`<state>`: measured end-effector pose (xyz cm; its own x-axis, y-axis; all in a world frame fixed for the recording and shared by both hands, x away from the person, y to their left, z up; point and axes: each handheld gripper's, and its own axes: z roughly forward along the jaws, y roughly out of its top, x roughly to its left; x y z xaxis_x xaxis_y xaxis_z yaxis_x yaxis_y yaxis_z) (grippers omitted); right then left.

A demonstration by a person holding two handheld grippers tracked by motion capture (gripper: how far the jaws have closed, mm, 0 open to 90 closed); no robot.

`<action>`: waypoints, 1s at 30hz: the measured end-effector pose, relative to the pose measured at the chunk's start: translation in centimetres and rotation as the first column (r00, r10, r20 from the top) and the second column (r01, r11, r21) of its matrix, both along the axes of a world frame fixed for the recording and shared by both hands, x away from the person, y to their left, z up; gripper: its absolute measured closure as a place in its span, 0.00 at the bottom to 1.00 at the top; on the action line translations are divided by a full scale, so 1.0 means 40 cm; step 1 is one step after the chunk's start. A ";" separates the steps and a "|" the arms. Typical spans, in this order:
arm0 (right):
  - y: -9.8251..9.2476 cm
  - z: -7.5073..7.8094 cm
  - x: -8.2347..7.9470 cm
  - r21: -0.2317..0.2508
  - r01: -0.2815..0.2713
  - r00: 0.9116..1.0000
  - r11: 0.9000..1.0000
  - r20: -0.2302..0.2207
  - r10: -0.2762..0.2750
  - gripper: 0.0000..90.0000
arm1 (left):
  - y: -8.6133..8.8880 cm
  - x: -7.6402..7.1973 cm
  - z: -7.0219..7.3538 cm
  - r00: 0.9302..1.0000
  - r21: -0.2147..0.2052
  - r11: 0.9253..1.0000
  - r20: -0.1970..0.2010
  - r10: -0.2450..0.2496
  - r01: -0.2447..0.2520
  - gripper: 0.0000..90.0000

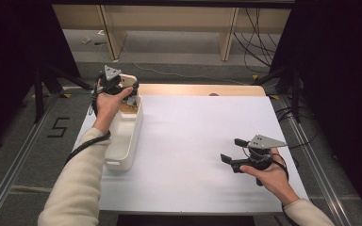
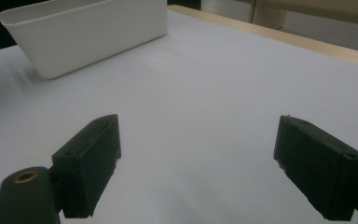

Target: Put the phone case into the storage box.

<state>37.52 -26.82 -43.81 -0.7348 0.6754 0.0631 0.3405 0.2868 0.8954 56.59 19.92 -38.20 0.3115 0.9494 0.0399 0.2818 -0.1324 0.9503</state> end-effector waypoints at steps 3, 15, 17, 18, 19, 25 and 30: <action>0.000 0.000 0.000 -0.001 -0.001 1.000 1.000 -0.001 0.001 0.17 | 0.001 0.002 -0.004 1.000 0.002 1.000 -0.006 -0.001 0.001 0.12; 0.000 0.000 0.000 -0.001 -0.002 1.000 1.000 0.000 0.002 0.17 | 0.000 0.008 -0.010 1.000 0.000 1.000 -0.015 0.003 -0.003 0.12; 0.000 0.000 0.000 -0.002 -0.003 1.000 1.000 -0.001 0.003 0.17 | 0.000 0.008 -0.010 1.000 0.000 1.000 -0.015 0.004 -0.004 0.12; 0.000 0.000 0.000 -0.001 -0.004 1.000 1.000 -0.002 0.004 0.17 | -0.001 0.009 -0.010 1.000 0.001 1.000 -0.015 0.003 -0.003 0.12; 0.001 0.000 0.000 -0.002 -0.003 1.000 1.000 -0.001 0.003 0.17 | -0.001 0.010 -0.011 1.000 0.002 1.000 -0.015 0.002 -0.002 0.12; 0.000 -0.001 0.000 -0.003 -0.004 1.000 1.000 -0.001 0.004 0.17 | -0.001 0.012 -0.015 1.000 0.000 1.000 -0.022 0.006 -0.006 0.11; 0.000 0.000 0.000 -0.002 -0.004 1.000 1.000 -0.002 0.004 0.17 | -0.001 0.013 -0.018 1.000 0.003 1.000 -0.027 0.006 -0.005 0.11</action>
<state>37.52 -26.81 -43.82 -0.7373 0.6726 0.0628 0.3408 0.2901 0.8942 57.10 19.87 -38.93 0.3073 0.9510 0.0345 0.3085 -0.1339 0.9418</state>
